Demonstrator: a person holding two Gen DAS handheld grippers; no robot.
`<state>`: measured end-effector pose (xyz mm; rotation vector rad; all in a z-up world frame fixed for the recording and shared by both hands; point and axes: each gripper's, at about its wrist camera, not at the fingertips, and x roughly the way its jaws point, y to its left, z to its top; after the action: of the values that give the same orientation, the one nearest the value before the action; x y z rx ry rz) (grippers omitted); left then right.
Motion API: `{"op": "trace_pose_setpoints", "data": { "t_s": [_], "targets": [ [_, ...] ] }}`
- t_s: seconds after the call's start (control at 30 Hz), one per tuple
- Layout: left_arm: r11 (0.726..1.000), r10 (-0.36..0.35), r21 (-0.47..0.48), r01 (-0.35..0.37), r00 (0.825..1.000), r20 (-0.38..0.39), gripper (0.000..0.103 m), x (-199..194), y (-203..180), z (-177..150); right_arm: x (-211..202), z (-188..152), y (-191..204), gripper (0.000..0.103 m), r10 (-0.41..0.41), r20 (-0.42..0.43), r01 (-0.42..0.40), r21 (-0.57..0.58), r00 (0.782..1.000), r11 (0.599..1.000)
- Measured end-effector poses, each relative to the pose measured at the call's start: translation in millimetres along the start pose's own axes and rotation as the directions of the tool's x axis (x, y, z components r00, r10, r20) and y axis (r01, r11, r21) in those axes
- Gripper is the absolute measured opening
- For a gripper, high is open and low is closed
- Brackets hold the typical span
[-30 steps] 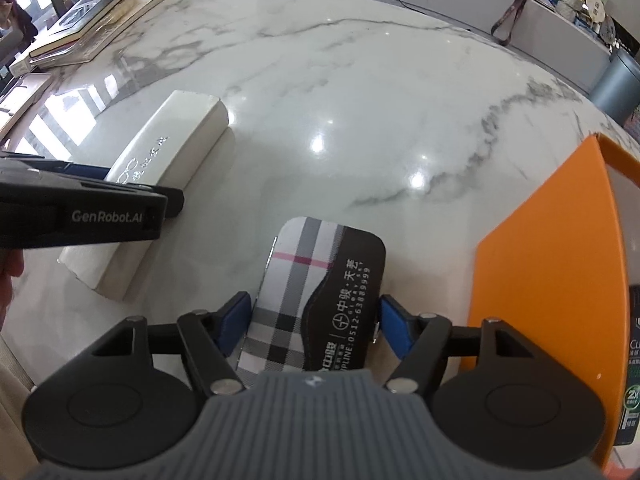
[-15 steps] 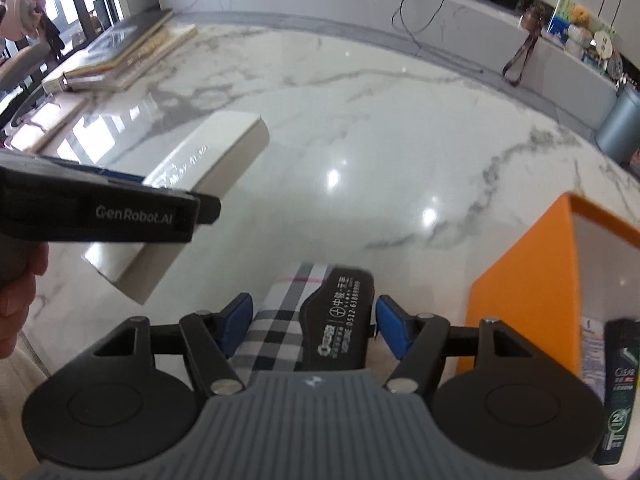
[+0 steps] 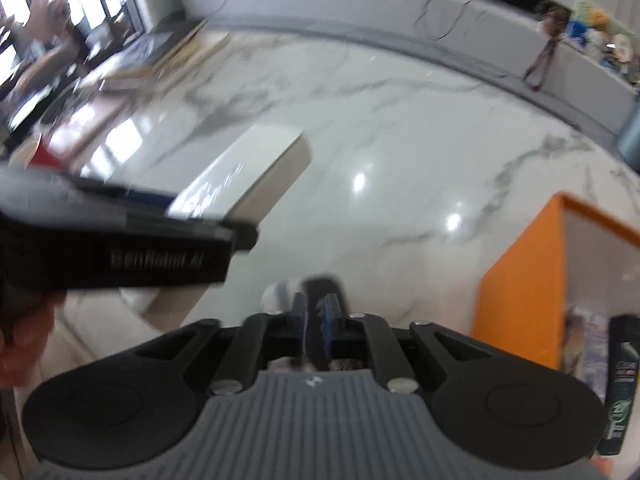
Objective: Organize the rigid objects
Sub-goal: 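Carry the glasses case toward the orange box with the left gripper while the right carries the card case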
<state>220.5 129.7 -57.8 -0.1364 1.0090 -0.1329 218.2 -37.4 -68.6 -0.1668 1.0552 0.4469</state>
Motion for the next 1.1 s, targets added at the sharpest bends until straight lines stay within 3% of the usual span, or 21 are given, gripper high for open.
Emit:
{"op": "trace_pose_setpoints", "data": {
  "t_s": [0.03, 0.13, 0.27, 0.4, 0.63, 0.7, 1.1],
  "targets": [
    [1.0, -0.001, -0.012, 0.001, 1.0, -0.005, 0.068, 1, 2, -2, 4, -3, 3, 0.031, 0.001, -0.018, -0.001, -0.017, 1.0, 1.0],
    [1.0, 0.003, -0.026, -0.003, 1.0, -0.01, 0.068, 3, 4, -6, 18, -6, 8, 0.059, -0.019, -0.087, 0.013, -0.067, 0.996, 0.998],
    [0.999, -0.009, -0.033, 0.008, 1.0, -0.011, 0.068, 6, 3, -9, 32, -13, 10, 0.078, -0.051, -0.158, 0.037, -0.093, 0.986, 0.995],
    [0.998, -0.027, -0.055, 0.026, 0.999, -0.021, 0.068, 10, 6, -12, 42, -17, 5, 0.075, -0.06, -0.194, 0.05, -0.054, 0.979, 0.997],
    [0.997, -0.038, -0.066, 0.037, 0.999, -0.02, 0.068, 11, 7, -14, 46, -23, 8, 0.072, -0.066, -0.181, 0.062, -0.03, 0.981, 0.998],
    [0.997, -0.037, -0.063, 0.036, 0.999, -0.023, 0.068, 12, 6, -14, 44, -24, 10, 0.067, -0.072, -0.169, 0.067, -0.034, 0.983, 0.997],
    [0.998, -0.035, -0.051, 0.035, 0.999, -0.001, 0.068, 5, 3, -14, 15, -30, 7, 0.064, -0.041, -0.064, 0.043, 0.03, 0.997, 0.999]
  ]
}}
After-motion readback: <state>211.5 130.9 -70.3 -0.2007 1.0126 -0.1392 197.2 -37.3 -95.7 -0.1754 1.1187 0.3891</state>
